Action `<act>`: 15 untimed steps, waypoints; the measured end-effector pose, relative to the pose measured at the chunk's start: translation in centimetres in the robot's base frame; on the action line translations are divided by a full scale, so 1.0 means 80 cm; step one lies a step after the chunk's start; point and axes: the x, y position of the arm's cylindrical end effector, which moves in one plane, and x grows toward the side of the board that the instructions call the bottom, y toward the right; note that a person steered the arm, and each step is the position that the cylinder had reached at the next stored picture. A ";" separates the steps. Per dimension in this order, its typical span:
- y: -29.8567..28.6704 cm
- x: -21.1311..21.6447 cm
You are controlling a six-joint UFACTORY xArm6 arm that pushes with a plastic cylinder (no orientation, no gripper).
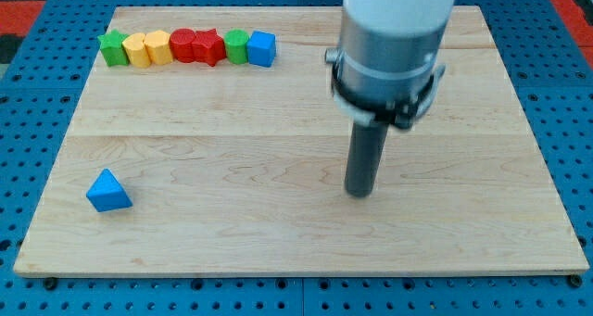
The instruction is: Place blue triangle below the red star and red circle
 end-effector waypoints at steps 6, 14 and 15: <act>-0.294 -0.067; -0.267 -0.264; -0.288 -0.258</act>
